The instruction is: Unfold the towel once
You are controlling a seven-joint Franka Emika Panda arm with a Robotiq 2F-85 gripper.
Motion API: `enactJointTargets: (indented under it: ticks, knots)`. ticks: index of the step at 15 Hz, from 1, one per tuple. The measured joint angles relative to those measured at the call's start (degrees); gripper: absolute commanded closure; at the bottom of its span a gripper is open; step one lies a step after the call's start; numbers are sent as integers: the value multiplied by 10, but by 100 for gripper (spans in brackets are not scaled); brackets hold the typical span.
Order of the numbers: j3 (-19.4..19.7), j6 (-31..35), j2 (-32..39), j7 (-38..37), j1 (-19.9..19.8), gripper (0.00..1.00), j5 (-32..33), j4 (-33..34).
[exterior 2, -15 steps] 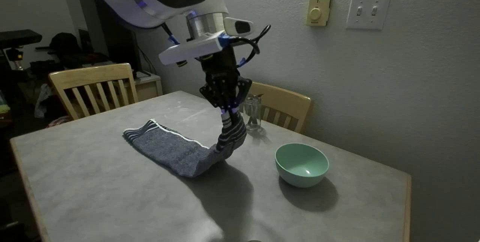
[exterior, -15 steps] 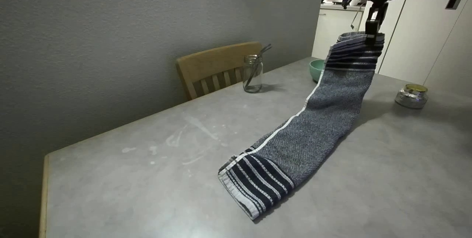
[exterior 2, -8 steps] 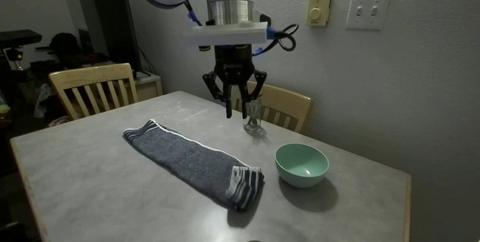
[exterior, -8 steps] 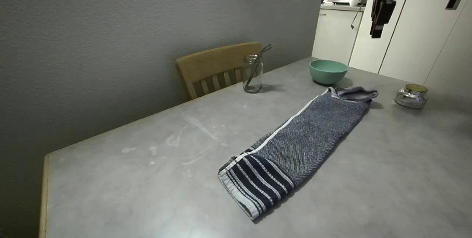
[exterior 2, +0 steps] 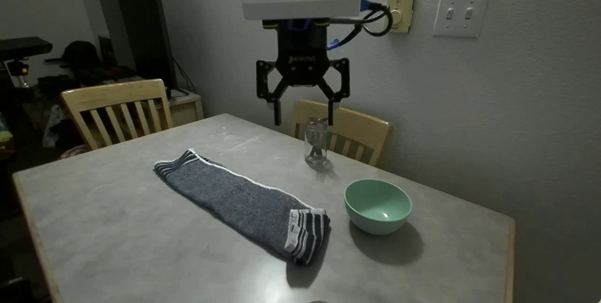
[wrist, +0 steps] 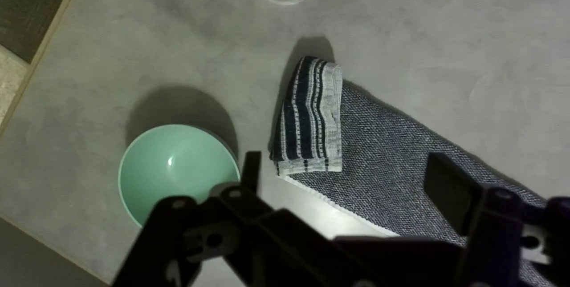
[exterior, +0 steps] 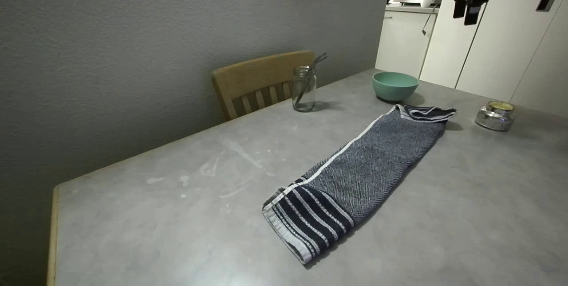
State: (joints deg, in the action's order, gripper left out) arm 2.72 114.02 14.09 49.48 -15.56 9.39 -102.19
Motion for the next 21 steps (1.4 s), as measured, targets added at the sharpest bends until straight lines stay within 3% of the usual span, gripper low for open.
enactJointTargets:
  ticks: [8, 16, 17, 18, 21]
  knots:
    - [-3, -61, 39, 122, 19, 0, -64, 2]
    - [-4, -89, 115, 143, 41, 0, -40, 23]
    - [-4, -89, 126, 150, 42, 3, -33, 25]
    - [-4, -89, 137, 156, 43, 23, -25, 29]
    - [-4, -95, 172, 168, 44, 39, -10, 48]
